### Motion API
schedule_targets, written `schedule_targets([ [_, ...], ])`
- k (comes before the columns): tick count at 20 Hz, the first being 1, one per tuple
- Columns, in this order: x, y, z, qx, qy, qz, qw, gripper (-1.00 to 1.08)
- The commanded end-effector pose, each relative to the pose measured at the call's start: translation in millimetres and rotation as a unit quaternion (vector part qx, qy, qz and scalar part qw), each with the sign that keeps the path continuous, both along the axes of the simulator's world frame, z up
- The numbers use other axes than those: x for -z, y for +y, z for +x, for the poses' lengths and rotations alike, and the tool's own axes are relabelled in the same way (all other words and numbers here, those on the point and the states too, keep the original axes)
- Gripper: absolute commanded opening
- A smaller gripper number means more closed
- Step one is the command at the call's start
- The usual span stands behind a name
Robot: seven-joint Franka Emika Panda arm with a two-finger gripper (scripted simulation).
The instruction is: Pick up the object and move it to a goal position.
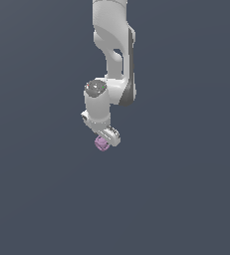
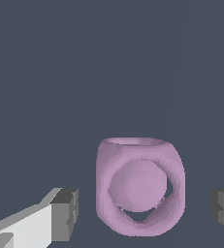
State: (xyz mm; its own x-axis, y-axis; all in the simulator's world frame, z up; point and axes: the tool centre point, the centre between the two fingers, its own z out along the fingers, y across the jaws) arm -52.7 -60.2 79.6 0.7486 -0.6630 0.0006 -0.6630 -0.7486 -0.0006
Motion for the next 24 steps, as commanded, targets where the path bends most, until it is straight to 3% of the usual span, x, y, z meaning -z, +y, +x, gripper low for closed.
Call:
schedule_targets([
  [1,11,0,-1,0.001,0.001,0.000,1.0000,1.00],
  [11,40,0,-1,0.002,0.000,0.000,1.0000,1.00],
  [12,40,0,-1,0.002,0.000,0.000,1.0000,-1.00],
  [24,38,-1,1,0.002,-0.001,0.000,1.0000,-1.00],
])
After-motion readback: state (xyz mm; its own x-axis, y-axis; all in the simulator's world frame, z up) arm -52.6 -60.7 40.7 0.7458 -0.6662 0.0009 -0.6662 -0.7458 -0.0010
